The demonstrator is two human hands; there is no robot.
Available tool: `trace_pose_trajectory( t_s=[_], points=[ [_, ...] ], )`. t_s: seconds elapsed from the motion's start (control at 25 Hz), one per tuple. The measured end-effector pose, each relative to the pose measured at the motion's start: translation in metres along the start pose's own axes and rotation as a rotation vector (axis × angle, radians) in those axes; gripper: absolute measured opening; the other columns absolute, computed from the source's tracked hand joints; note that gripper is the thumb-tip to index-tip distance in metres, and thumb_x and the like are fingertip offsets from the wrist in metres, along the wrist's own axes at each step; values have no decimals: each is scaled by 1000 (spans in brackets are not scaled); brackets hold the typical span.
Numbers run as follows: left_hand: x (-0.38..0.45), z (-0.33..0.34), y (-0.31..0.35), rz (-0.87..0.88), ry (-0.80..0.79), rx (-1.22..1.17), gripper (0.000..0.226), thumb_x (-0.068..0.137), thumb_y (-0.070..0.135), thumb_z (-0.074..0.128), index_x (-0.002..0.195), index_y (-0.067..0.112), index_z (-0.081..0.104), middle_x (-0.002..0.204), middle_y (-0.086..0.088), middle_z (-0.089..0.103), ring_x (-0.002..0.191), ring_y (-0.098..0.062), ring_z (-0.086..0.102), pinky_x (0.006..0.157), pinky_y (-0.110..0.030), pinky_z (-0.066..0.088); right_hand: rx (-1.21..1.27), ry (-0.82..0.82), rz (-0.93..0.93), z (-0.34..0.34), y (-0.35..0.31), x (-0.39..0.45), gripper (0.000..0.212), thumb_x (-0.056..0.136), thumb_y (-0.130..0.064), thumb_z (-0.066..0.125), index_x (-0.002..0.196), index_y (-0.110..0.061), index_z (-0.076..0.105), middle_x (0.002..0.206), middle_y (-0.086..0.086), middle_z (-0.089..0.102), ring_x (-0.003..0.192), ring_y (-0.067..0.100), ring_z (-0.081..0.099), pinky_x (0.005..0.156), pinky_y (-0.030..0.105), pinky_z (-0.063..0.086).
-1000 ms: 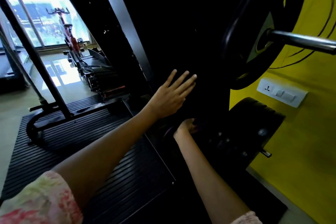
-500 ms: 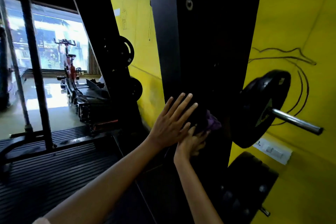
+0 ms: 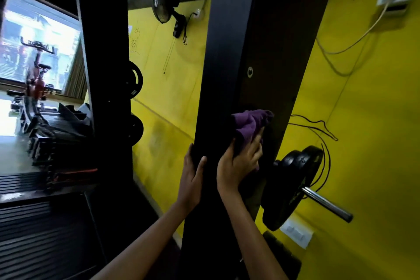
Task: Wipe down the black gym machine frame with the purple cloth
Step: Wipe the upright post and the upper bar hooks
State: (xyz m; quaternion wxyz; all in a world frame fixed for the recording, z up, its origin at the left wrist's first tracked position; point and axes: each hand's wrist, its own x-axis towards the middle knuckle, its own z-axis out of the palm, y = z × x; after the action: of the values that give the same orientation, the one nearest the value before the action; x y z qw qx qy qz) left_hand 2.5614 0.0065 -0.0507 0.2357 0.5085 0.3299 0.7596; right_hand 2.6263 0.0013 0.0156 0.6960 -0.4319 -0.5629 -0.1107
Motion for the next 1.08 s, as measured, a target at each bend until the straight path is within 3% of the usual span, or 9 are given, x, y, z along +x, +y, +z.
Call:
trace_pose_trajectory(
  t_s=[0.12, 0.24, 0.36, 0.44, 0.68, 0.76, 0.92, 1.0, 1.08],
  points=[
    [-2, -2, -4, 32, -50, 50, 78, 78, 66, 43, 139, 28, 12, 147, 11, 19, 140, -6, 19, 105, -3, 18, -23, 25, -292, -1, -15, 27, 60, 86, -42, 40, 141, -32, 19, 146, 24, 36, 128, 38, 36, 97, 62, 33],
    [9, 0, 4, 131, -70, 184, 103, 69, 74, 52, 144, 24, 3, 155, 0, 12, 143, -8, 13, 114, -21, 15, -110, 44, -507, 1, -22, 58, 66, 82, -29, 48, 142, -35, 20, 149, 13, 25, 125, 30, 33, 97, 56, 35],
    [22, 14, 25, 209, 18, 388, 125, 58, 78, 56, 151, 12, 2, 158, -7, 7, 143, -13, 8, 114, -35, 18, -307, 64, -747, -6, -44, 77, 61, 82, -31, 51, 140, -36, 30, 148, 12, 20, 121, 32, 34, 93, 49, 35],
    [30, 22, 40, 141, 75, 421, 140, 48, 86, 53, 151, 6, 2, 158, -12, 10, 144, -21, 11, 115, -39, 19, -488, 71, -906, -13, -61, 95, 60, 81, -33, 52, 138, -40, 34, 148, 11, 21, 118, 33, 34, 90, 49, 35],
    [36, 19, 42, 65, 69, 412, 140, 43, 73, 62, 150, 2, 8, 142, -18, 32, 133, -33, 29, 109, -37, 29, -846, -47, -1543, -25, -126, 167, 58, 66, -31, 69, 123, -34, 62, 143, 2, 48, 114, 32, 34, 90, 46, 23],
    [36, 20, 42, 71, 61, 400, 139, 44, 65, 73, 150, 1, 10, 140, -18, 33, 131, -34, 32, 107, -35, 31, -920, -116, -1561, -27, -168, 202, 60, 64, -30, 71, 124, -32, 61, 143, 3, 48, 119, 35, 35, 94, 45, 19],
    [35, 19, 46, 57, 40, 390, 141, 43, 65, 72, 151, 5, 5, 141, -15, 31, 132, -31, 32, 106, -32, 32, -1091, -150, -1337, -32, -249, 250, 53, 86, -29, 58, 138, -33, 46, 154, 2, 29, 136, 38, 24, 107, 58, 15],
    [35, 18, 48, 57, 31, 386, 142, 45, 62, 79, 151, 6, 3, 143, -15, 30, 132, -31, 31, 106, -33, 32, -1141, -121, -1309, -28, -262, 245, 51, 91, -32, 53, 141, -32, 42, 155, 5, 27, 138, 38, 20, 109, 60, 13],
    [35, 19, 50, 44, 28, 371, 141, 49, 49, 89, 151, 6, 2, 145, -15, 28, 134, -31, 29, 107, -33, 31, -1197, -217, -1359, -25, -250, 223, 52, 92, -33, 49, 143, -31, 39, 156, 7, 25, 138, 37, 20, 110, 59, 12]
  ],
)
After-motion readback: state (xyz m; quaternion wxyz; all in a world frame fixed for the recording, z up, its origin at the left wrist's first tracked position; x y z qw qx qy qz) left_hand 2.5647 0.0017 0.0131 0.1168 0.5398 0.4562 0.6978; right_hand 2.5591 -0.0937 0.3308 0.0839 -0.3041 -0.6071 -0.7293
